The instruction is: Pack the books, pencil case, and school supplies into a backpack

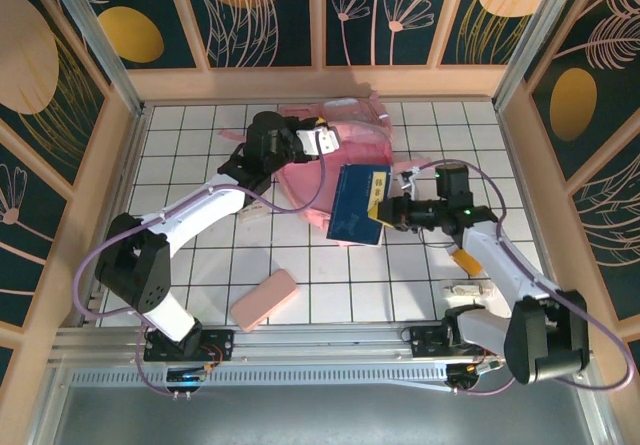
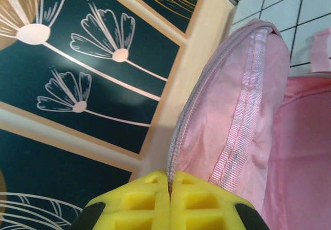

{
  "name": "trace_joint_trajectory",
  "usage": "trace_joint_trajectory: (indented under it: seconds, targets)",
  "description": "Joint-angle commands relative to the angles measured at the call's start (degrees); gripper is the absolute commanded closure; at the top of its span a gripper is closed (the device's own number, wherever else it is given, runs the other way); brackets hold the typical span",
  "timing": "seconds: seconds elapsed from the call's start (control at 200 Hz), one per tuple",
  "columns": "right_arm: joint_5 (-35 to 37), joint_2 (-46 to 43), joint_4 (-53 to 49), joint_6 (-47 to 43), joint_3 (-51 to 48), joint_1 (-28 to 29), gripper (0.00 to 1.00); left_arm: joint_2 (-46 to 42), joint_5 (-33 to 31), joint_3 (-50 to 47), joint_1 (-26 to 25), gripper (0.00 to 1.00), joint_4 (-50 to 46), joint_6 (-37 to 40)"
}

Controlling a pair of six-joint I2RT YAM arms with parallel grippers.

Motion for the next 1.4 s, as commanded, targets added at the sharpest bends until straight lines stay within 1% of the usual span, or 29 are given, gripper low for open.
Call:
trace_joint_trajectory:
  seconds: [0.0, 0.07, 0.165, 0.21, 0.39, 0.581, 0.691, 0.751, 0.781, 0.841, 0.896, 0.926, 0.971, 1.046, 1.071, 1.096, 1.156, 1.211, 1.256, 1.311, 1.396]
  targets:
    - [2.03, 5.56, 13.51, 12.66, 0.0, 3.14, 1.0, -0.42, -0.08, 3.15, -0.22, 1.0, 9.63, -1.51]
    - [2.63, 11.86, 15.97, 16.29, 2.97, 4.21, 1.0, -0.88, 2.29, 2.64, -0.28, 1.0, 10.99, -1.21]
    - [4.01, 19.72, 15.27, 17.26, 9.5, 4.4, 1.0, -1.88, 4.89, 1.49, -0.22, 1.0, 13.26, -1.41]
    - [5.31, 22.68, 16.56, 18.62, 11.83, 4.23, 1.0, -2.21, 5.7, 1.28, -0.25, 1.0, 13.38, -1.55]
    - [3.27, 33.74, 37.62, 34.53, 15.81, 4.4, 1.0, -3.31, 9.12, 0.79, -0.26, 1.0, 13.09, -2.69]
    - [5.03, 42.95, 48.8, 41.83, 20.99, 4.43, 1.0, -4.08, 10.85, 1.02, -0.24, 1.0, 13.11, -5.24]
    - [4.93, 49.13, 48.38, 41.75, 26.14, 4.47, 1.0, -4.37, 11.14, 0.92, -0.27, 1.0, 13.14, -5.37]
    - [4.05, 52.04, 47.17, 39.71, 28.74, 4.7, 1.0, -4.46, 10.65, 1.17, -0.25, 1.0, 13.05, -5.29]
    - [4.08, 53.07, 44.92, 38.1, 29.69, 4.68, 1.0, -4.44, 10.4, 1.4, -0.28, 1.0, 12.94, -5.29]
    - [5.41, 54.01, 35.99, 31.36, 31.85, 4.45, 0.94, -4.46, 9.92, 1.71, -0.21, 1.0, 12.43, -5.19]
    - [9.29, 53.72, 24.97, 22.45, 33.85, 3.91, 0.84, -4.39, 9.53, 1.65, -0.25, 1.0, 12.3, -5.07]
    - [12.34, 53.32, 20.47, 18.81, 34.59, 3.42, 0.8, -4.44, 9.33, 1.51, -0.27, 1.0, 12.3, -5.15]
    - [14.55, 52.48, 17.61, 16.0, 34.44, 2.62, 0.76, -4.37, 9.08, 1.09, -0.27, 1.0, 12.48, -5.16]
    - [15.46, 50.69, 17.09, 15.29, 32.97, 1.14, 0.68, -4.22, 8.69, 0.23, -0.28, 1.0, 13.06, -5.35]
    - [15.86, 49.98, 16.6, 15.17, 32.63, 0.81, 0.64, -4.15, 8.69, -0.06, -0.24, 1.0, 13.42, -5.54]
    - [16.31, 49.29, 16.26, 15.25, 32.25, 0.72, 0.58, -4.04, 8.64, -0.32, -0.21, 1.0, 13.59, -5.71]
    - [16.92, 47.63, 15.75, 15.86, 30.82, 1.24, 0.52, -3.68, 8.66, -0.39, -0.25, 1.0, 13.75, -6.14]
    - [16.71, 45.61, 17.93, 19.05, 27.56, 2.42, 0.48, -3.29, 8.63, -0.39, -0.27, 1.0, 13.54, -6.16]
    - [18.45, 42.85, 20.04, 22.52, 23.97, 3.74, 0.44, -3.07, 8.34, -0.39, -0.23, 1.0, 13.22, -6.08]
    - [22.99, 39.16, 20.73, 27.16, 19.7, 5.53, 0.44, -2.8, 7.75, -0.34, -0.24, 1.0, 12.8, -6.07]
    - [33.92, 32.37, 22.44, 36.8, 11.92, 8.75, 0.45, -2.66, 7.12, -0.56, -0.21, 1.0, 12.77, -6.5]
